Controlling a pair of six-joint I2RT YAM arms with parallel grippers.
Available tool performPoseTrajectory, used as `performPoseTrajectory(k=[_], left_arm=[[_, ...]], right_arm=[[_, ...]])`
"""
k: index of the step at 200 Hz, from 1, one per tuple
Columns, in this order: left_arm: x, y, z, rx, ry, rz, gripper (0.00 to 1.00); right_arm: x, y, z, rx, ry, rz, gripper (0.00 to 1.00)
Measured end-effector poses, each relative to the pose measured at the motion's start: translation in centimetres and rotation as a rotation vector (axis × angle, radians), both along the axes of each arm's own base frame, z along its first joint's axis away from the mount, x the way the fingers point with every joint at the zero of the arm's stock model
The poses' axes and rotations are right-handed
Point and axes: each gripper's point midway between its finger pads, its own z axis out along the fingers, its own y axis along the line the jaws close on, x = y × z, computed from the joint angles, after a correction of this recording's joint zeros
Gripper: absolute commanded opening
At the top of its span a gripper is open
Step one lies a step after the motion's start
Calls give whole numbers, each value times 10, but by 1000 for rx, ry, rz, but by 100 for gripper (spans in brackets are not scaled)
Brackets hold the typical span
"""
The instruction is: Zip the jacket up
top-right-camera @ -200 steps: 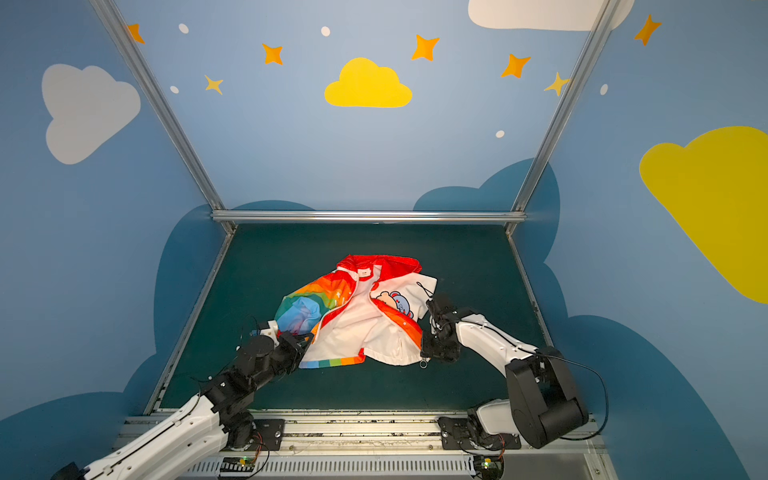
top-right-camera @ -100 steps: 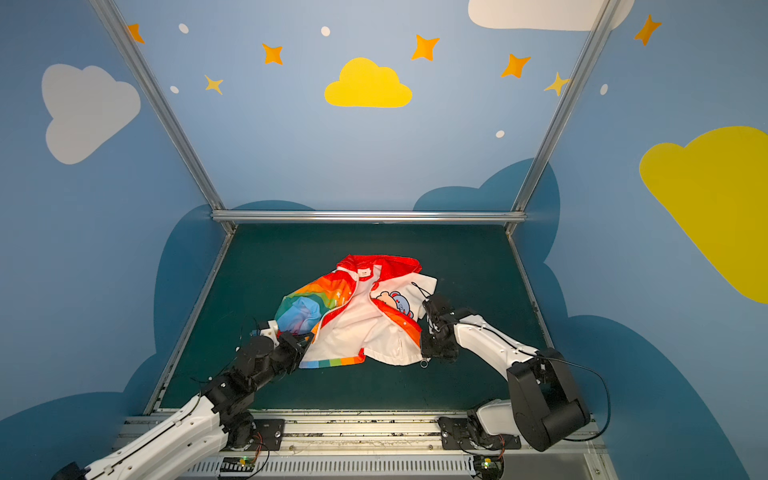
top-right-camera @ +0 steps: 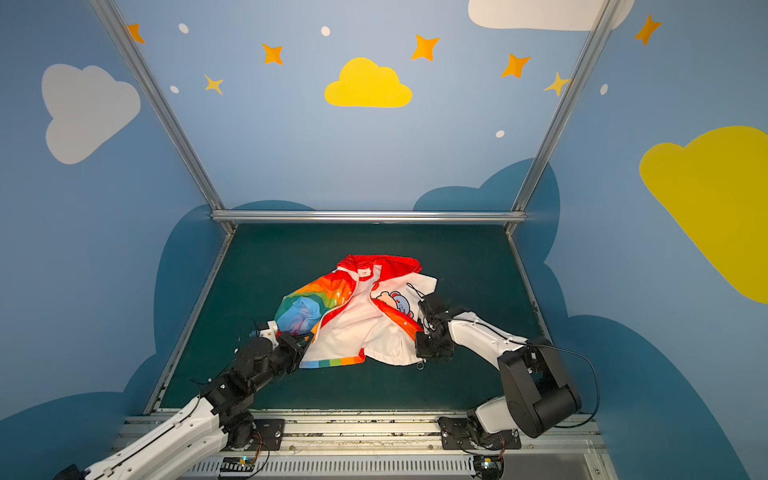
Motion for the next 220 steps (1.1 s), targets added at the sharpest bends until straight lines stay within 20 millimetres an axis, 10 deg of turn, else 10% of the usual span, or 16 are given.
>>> performPoseTrajectory(k=[70, 104, 159, 220], left_arm=[[1, 1, -3, 6, 8, 5, 3], [1, 1, -6, 14, 20, 4, 3], [3, -2, -1, 13, 12, -4, 3], [24, -10, 38, 15, -69, -27, 3]], right_arm=[[-3, -1, 11, 28, -12, -9, 22], [-4, -3, 8, 13, -1, -9, 0], [-3, 10, 14, 91, -2, 16, 0], [15, 100, 130, 602, -410, 268, 0]])
